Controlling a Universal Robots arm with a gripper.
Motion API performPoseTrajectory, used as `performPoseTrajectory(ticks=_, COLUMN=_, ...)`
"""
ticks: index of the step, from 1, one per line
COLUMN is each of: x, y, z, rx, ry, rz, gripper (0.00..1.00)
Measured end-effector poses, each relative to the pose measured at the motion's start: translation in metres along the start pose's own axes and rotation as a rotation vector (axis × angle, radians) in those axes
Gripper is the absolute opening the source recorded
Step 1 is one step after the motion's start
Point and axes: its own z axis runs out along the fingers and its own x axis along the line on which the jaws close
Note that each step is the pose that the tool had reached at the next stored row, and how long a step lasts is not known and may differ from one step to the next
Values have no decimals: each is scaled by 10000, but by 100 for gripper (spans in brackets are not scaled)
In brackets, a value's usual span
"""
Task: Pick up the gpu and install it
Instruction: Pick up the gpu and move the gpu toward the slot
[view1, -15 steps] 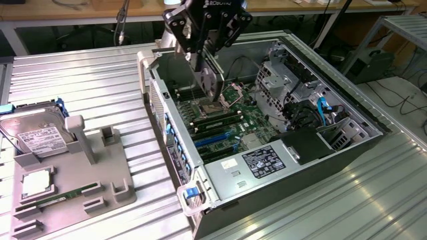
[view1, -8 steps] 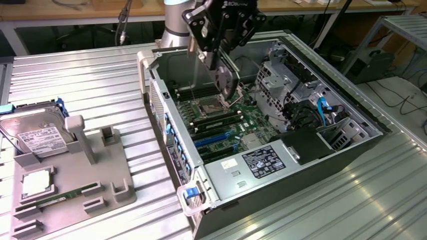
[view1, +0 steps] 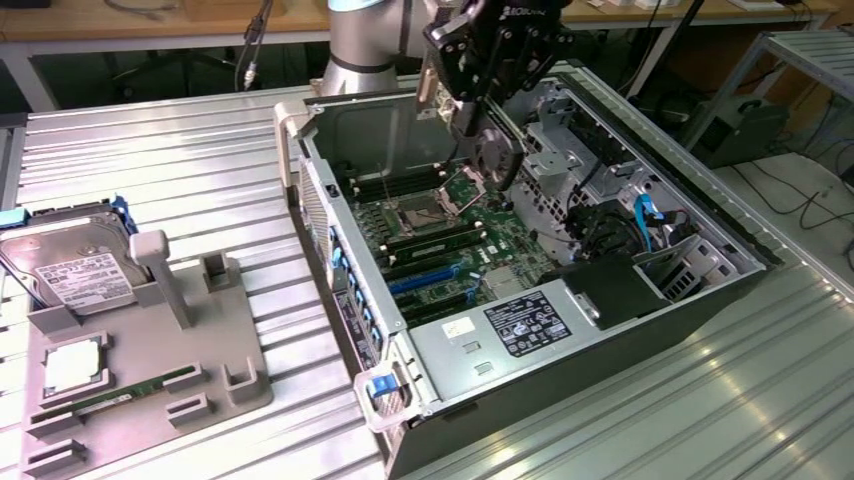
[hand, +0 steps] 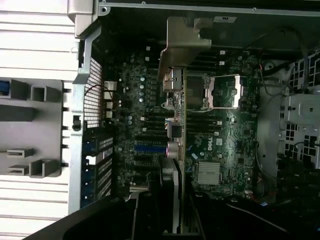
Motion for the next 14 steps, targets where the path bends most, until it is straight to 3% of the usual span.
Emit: performPoseTrajectory(ticks=14, x=-593, y=-31, z=24, rx=5, ry=-23, rz=-2, gripper=28)
